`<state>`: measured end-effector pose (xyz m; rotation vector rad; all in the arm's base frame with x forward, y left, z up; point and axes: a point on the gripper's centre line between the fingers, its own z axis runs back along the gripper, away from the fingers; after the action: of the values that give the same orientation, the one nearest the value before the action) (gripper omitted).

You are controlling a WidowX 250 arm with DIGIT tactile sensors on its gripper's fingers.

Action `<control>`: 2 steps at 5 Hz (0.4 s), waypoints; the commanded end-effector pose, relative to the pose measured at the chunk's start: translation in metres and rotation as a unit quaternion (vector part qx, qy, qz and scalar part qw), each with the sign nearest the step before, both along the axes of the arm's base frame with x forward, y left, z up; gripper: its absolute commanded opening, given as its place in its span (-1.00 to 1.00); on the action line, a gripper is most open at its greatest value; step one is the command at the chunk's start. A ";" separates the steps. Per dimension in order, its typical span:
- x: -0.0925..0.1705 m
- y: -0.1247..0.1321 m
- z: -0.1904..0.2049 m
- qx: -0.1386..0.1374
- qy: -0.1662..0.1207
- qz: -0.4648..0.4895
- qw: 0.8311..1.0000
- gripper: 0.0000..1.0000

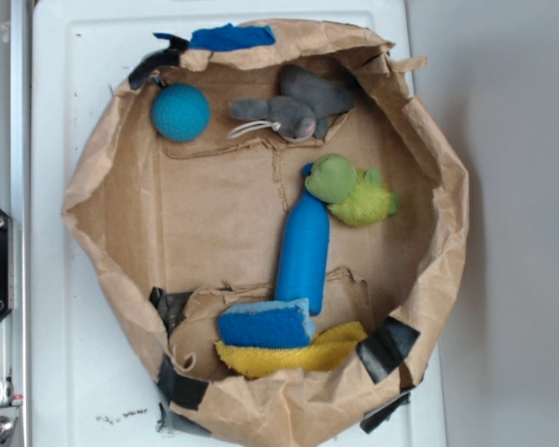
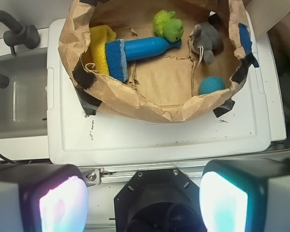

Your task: Grab the blue ball.

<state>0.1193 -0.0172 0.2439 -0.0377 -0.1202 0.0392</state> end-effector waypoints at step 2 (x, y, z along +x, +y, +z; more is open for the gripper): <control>0.031 0.019 -0.012 0.008 0.047 -0.030 0.998 1.00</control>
<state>0.1461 -0.0018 0.2244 -0.0229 0.0055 -0.0388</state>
